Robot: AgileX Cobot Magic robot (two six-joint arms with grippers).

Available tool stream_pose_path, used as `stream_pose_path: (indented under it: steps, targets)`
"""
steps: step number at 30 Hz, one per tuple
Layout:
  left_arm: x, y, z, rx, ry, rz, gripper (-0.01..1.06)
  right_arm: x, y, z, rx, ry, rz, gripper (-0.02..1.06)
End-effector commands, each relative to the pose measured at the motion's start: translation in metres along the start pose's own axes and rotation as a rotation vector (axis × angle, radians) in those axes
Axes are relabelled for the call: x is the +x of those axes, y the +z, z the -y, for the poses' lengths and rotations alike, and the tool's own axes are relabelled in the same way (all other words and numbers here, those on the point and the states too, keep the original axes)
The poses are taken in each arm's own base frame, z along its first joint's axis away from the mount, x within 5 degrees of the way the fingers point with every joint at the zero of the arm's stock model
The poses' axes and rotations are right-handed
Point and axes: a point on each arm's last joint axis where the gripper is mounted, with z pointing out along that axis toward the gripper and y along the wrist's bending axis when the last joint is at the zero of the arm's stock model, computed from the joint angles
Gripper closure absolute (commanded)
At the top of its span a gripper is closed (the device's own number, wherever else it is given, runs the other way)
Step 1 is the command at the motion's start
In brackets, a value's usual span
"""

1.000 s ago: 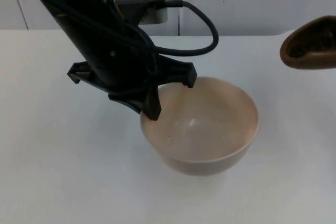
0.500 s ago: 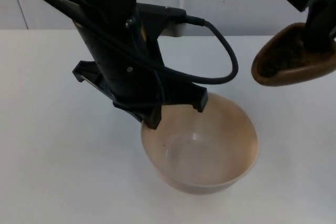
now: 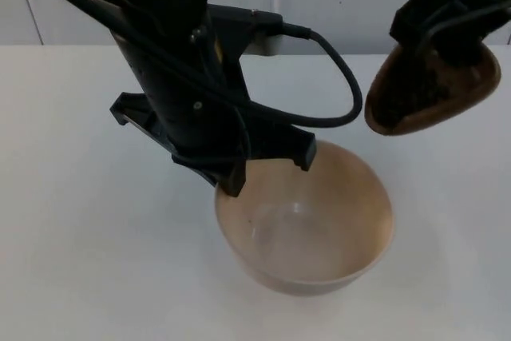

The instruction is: Pick up the bowl with the left hand and pour the coffee beans from the cup into the bowl with the right hand.

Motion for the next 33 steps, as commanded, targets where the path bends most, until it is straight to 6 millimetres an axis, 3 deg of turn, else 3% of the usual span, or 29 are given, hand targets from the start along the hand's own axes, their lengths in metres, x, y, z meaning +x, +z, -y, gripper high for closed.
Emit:
stream_pose_path:
  steps: [1, 7, 17, 33]
  targets:
    - [-0.002, -0.004, 0.002, 0.006, -0.005, 0.019, 1.05, -0.001, -0.008, -0.002, 0.039, -0.012, 0.042, 1.04]
    - [-0.002, -0.004, 0.002, 0.006, -0.005, 0.019, 1.05, -0.006, -0.013, -0.015, 0.087, -0.066, 0.093, 1.04]
    - [-0.002, -0.004, 0.002, 0.006, -0.005, 0.019, 1.05, -0.015, -0.003, -0.044, 0.198, -0.23, 0.117, 1.04]
    - [-0.003, -0.004, 0.002, 0.009, -0.005, 0.027, 1.05, -0.013, -0.019, -0.056, 0.358, -0.329, 0.14, 1.04]
